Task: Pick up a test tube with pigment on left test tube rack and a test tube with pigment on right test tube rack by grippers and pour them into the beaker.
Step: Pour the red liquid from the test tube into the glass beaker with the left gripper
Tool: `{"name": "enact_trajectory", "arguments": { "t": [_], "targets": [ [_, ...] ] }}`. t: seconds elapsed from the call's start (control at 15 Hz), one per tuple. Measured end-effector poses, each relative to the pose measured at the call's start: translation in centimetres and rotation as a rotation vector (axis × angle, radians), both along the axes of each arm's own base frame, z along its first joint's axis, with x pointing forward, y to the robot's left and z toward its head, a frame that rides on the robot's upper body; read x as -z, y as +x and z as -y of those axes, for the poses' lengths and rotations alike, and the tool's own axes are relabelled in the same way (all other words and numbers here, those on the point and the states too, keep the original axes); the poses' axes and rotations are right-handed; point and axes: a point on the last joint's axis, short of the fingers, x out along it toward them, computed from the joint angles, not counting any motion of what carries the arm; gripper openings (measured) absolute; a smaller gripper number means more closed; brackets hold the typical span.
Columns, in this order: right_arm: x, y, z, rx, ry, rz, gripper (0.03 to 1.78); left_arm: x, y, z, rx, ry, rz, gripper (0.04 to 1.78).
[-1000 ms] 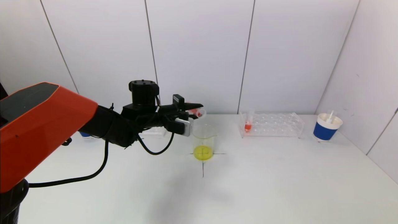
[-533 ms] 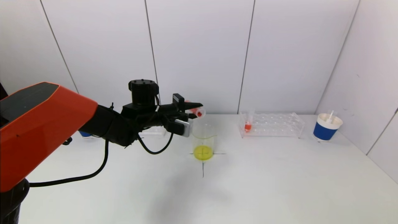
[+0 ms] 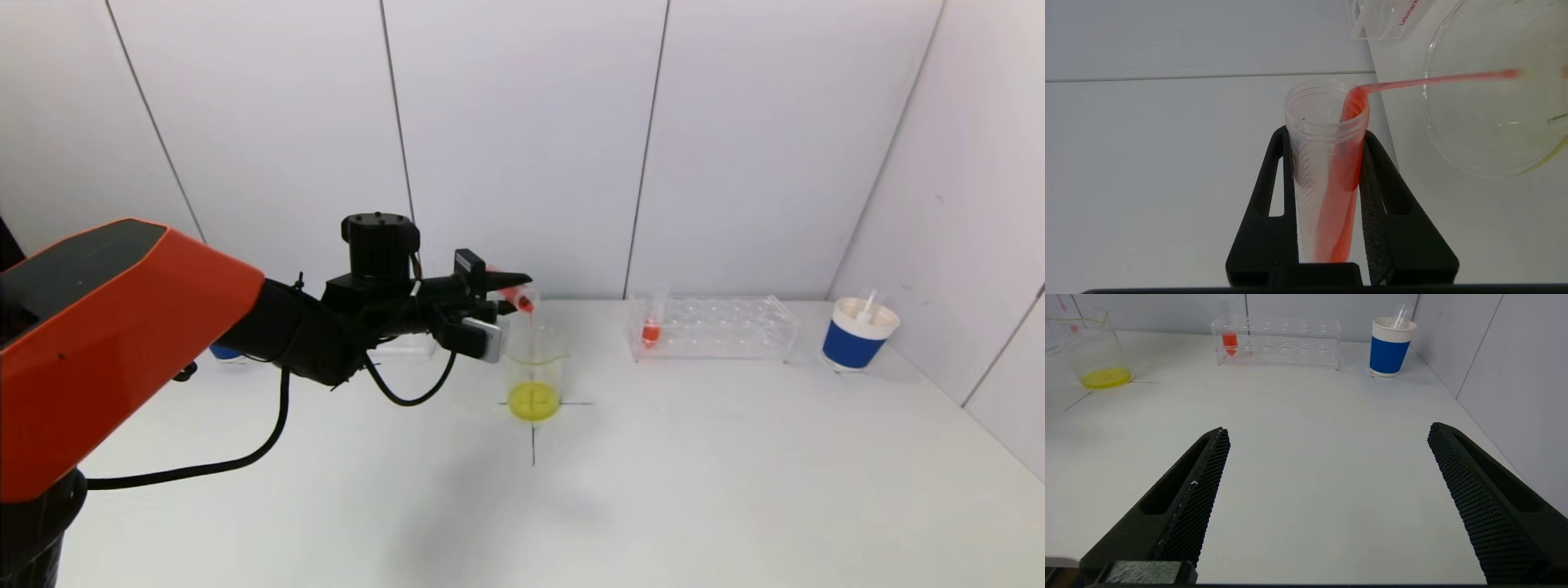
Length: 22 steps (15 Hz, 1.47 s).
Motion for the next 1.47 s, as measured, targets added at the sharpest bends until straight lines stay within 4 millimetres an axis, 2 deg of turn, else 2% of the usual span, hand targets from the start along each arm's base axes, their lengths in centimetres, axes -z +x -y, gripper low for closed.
{"name": "enact_trajectory", "arguments": {
  "t": [0.4, 1.47],
  "targets": [
    [0.0, 0.0, 0.0, 0.0, 0.0, 0.0, 1.76, 0.4, 0.5, -0.1, -0.003, 0.016, 0.022, 0.45],
    [0.0, 0.0, 0.0, 0.0, 0.0, 0.0, 1.76, -0.8, 1.1, 0.0, 0.006, 0.066, 0.145, 0.45]
  ]
}}
